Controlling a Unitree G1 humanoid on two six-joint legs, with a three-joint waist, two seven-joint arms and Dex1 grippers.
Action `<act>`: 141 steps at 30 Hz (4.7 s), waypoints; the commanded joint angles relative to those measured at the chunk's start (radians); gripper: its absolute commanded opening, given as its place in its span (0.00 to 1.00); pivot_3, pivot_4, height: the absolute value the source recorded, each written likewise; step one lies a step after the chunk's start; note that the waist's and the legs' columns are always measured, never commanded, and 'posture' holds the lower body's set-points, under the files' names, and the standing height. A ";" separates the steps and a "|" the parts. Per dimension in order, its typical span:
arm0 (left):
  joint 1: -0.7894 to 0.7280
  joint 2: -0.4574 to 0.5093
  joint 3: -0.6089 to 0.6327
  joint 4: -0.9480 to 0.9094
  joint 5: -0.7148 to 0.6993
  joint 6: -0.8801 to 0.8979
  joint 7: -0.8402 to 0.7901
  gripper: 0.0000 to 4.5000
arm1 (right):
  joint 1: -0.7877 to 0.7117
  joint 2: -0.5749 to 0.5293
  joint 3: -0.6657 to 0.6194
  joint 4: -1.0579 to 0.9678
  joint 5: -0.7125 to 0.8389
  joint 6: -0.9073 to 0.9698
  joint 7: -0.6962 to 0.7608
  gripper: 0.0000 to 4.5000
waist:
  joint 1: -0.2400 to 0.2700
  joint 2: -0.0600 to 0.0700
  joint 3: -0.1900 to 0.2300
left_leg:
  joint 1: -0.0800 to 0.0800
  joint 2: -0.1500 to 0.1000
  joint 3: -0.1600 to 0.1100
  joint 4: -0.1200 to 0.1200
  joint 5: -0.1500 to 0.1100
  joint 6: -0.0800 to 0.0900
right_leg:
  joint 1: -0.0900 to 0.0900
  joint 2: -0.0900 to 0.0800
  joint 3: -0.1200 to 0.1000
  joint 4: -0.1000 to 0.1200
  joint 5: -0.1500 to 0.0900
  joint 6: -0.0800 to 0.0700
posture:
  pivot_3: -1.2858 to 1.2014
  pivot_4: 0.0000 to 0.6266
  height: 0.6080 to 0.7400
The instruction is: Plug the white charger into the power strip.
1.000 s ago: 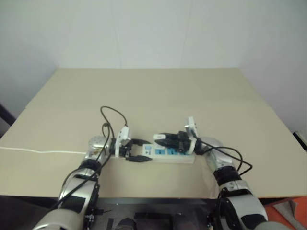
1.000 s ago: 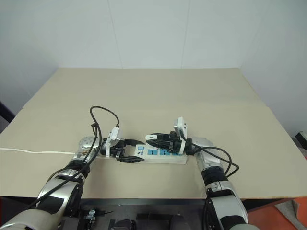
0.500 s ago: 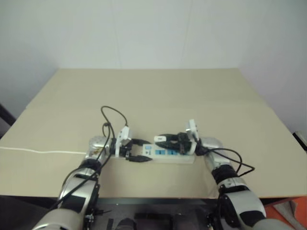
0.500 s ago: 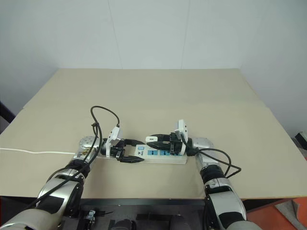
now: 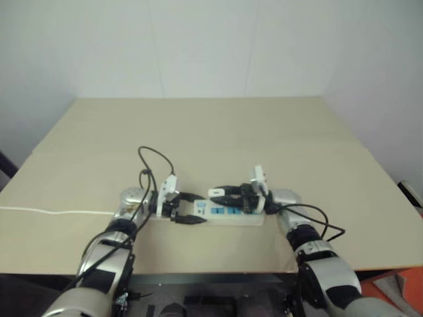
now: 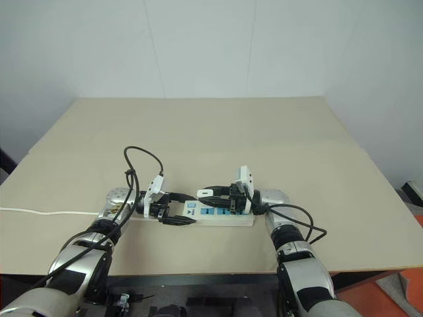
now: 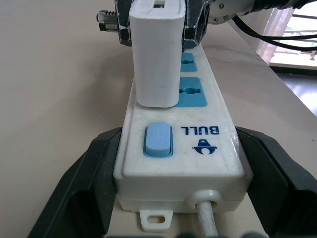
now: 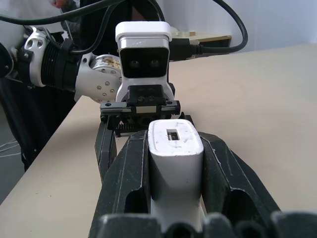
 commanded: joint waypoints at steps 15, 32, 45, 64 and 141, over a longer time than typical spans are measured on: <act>-0.023 0.009 -0.013 -0.044 -0.031 0.010 -0.017 0.72 | 0.080 -0.048 0.116 0.127 -0.169 -0.007 -0.113 0.25 | -0.003 -0.002 -0.004 | 0.016 0.000 0.000 -0.007 0.000 0.000 | 0.014 0.000 0.000 -0.006 -0.004 0.006 | 0.52 0.24 1.00; -0.019 0.008 -0.014 -0.043 -0.030 0.009 -0.017 0.72 | 0.102 -0.065 0.079 0.076 -0.117 -0.090 -0.089 0.99 | 0.002 -0.006 -0.007 | 0.016 0.000 0.000 -0.008 0.000 0.000 | 0.015 0.000 0.001 -0.007 -0.004 0.006 | 0.52 0.24 1.00; -0.011 -0.004 -0.022 -0.048 -0.027 0.002 -0.017 0.72 | 0.008 -0.119 0.033 -0.155 0.005 0.382 -0.009 0.99 | 0.004 -0.004 -0.004 | 0.011 0.000 0.000 -0.009 0.000 0.000 | 0.011 0.000 0.000 -0.008 -0.004 0.006 | 0.52 0.24 1.00; 0.001 -0.013 -0.029 -0.057 -0.033 0.000 -0.017 0.72 | -0.001 -0.122 -0.049 -0.272 0.049 0.468 -0.101 0.99 | 0.007 -0.003 -0.002 | -0.004 0.000 0.000 -0.007 0.000 -0.001 | -0.004 -0.001 0.000 -0.006 -0.001 0.000 | 0.52 0.24 1.00; 0.016 -0.009 -0.030 -0.071 -0.036 0.013 -0.017 0.72 | 0.111 -0.112 0.114 -0.212 -0.076 0.104 -0.028 0.24 | 0.005 -0.002 -0.001 | 0.000 0.000 0.000 -0.007 0.000 -0.001 | 0.000 0.000 0.000 -0.006 -0.001 0.000 | 0.52 0.24 1.00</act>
